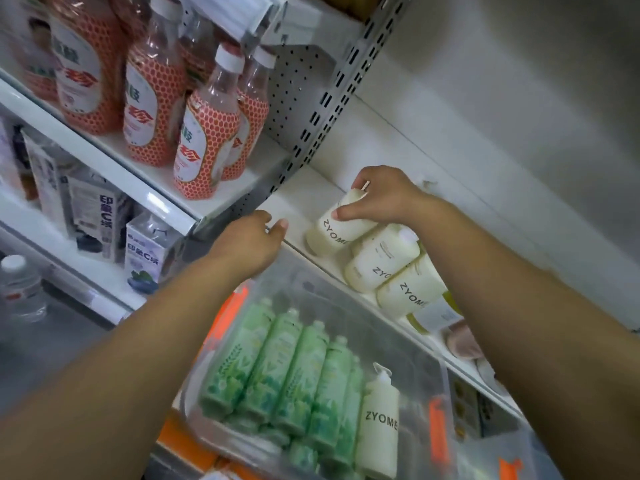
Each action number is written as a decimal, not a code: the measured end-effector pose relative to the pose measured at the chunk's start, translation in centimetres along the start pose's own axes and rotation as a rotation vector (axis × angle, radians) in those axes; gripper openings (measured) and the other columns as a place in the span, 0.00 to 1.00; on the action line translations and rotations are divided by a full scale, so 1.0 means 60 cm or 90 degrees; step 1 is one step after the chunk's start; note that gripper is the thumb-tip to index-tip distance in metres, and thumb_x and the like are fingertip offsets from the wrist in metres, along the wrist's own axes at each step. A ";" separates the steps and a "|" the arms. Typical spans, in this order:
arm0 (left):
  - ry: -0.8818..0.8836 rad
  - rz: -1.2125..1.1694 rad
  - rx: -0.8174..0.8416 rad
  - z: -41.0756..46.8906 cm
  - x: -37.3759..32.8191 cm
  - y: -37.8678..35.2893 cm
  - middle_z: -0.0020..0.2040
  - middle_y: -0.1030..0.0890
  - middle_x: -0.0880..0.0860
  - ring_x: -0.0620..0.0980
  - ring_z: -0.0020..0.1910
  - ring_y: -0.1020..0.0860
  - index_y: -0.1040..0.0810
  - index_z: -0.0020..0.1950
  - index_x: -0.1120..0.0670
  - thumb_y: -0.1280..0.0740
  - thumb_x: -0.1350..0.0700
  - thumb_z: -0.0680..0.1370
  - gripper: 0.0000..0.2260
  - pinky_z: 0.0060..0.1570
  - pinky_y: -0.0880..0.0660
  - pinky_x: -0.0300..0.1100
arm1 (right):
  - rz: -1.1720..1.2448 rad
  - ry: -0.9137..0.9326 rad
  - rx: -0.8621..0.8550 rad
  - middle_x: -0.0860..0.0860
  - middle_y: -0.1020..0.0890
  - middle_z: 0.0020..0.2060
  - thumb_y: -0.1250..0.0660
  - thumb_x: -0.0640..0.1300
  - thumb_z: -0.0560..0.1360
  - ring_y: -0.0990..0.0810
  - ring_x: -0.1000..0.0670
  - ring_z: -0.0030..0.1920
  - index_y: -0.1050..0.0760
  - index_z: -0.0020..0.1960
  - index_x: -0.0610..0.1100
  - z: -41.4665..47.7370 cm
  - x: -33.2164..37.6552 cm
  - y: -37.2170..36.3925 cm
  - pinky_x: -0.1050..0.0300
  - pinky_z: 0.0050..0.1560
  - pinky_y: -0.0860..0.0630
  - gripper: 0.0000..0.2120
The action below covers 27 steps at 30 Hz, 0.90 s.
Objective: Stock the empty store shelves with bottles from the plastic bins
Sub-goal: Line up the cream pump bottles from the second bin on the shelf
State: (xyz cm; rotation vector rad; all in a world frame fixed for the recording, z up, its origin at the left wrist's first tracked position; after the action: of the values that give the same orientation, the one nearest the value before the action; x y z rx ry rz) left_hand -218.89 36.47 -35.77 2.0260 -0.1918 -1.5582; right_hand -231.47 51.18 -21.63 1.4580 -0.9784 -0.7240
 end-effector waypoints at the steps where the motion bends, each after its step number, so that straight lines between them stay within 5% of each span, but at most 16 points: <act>1: -0.009 0.005 0.003 0.009 0.002 -0.003 0.74 0.29 0.57 0.58 0.71 0.30 0.32 0.76 0.56 0.45 0.42 0.84 0.26 0.68 0.33 0.48 | -0.022 0.001 0.001 0.52 0.23 0.53 0.21 0.61 0.64 0.21 0.50 0.54 0.23 0.56 0.47 0.010 -0.004 -0.006 0.52 0.50 0.20 0.28; 7: -0.085 0.159 0.008 0.049 0.004 -0.004 0.79 0.38 0.56 0.57 0.74 0.34 0.35 0.77 0.54 0.44 0.41 0.83 0.27 0.71 0.36 0.58 | -0.062 0.025 0.086 0.55 0.25 0.61 0.25 0.70 0.64 0.25 0.53 0.59 0.27 0.66 0.53 0.027 -0.022 0.019 0.58 0.51 0.27 0.37; 13: -0.093 0.268 0.053 0.055 -0.004 -0.024 0.82 0.46 0.53 0.53 0.81 0.50 0.38 0.79 0.53 0.48 0.40 0.84 0.27 0.77 0.49 0.59 | -0.118 0.085 0.102 0.55 0.24 0.55 0.20 0.60 0.64 0.24 0.52 0.54 0.28 0.64 0.55 0.036 -0.039 0.013 0.59 0.46 0.28 0.33; 17: -0.112 0.349 0.047 0.063 -0.010 -0.045 0.72 0.30 0.55 0.56 0.73 0.37 0.31 0.72 0.54 0.49 0.40 0.83 0.25 0.71 0.39 0.54 | -0.106 0.054 0.052 0.56 0.24 0.55 0.19 0.56 0.65 0.24 0.51 0.54 0.27 0.64 0.55 0.070 -0.065 0.020 0.61 0.44 0.28 0.32; 27: -0.097 0.426 0.063 0.082 -0.024 -0.068 0.81 0.43 0.55 0.56 0.78 0.44 0.34 0.76 0.52 0.53 0.40 0.84 0.26 0.74 0.44 0.55 | -0.182 0.009 -0.018 0.43 0.30 0.69 0.21 0.51 0.70 0.30 0.43 0.70 0.33 0.77 0.49 0.194 -0.131 0.020 0.53 0.69 0.32 0.39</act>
State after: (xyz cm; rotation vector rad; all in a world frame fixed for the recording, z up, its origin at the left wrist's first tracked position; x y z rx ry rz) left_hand -224.77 38.74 -37.45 1.6542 -0.9176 -1.2734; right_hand -245.43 52.74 -22.73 1.5930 -0.7530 -0.9283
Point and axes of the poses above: each hand's wrist, its own z-axis towards the middle knuckle, its own y-axis out of the back of the hand, x = y × z, the point moved 1 cm from there along z, towards the middle knuckle
